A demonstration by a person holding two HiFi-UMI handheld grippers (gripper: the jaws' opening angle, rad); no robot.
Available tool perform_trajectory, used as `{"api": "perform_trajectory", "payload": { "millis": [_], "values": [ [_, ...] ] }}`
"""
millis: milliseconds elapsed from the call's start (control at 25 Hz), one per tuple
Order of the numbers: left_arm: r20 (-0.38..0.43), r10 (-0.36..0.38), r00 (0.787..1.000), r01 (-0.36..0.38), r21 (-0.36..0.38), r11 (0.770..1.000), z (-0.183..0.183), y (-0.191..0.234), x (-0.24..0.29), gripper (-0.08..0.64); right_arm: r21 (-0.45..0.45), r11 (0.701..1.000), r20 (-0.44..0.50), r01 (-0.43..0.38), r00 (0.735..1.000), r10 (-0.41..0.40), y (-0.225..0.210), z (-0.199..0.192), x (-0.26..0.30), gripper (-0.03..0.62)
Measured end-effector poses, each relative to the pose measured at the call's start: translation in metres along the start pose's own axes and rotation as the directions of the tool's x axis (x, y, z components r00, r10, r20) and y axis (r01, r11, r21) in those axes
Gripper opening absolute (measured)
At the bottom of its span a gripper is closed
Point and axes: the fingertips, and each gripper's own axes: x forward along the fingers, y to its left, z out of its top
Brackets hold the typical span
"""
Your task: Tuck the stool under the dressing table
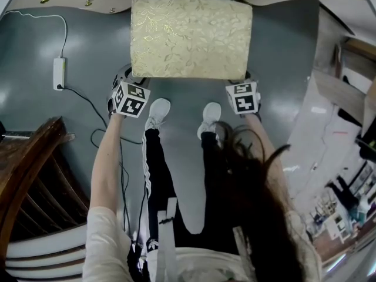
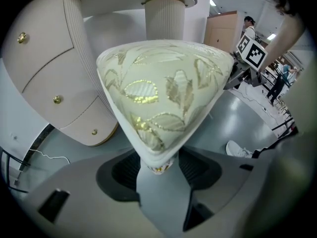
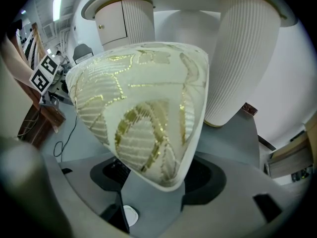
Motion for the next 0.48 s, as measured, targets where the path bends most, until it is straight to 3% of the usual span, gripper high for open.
{"api": "perform_trajectory", "payload": {
  "millis": [480],
  "values": [
    [-0.023,0.000,1.000,0.000,0.018,1.000,0.0004,0.0044,0.0009,0.242,0.006,1.000,-0.019,0.009,1.000,-0.009,0.0031,-0.0001,-0.0025,0.308]
  ]
}}
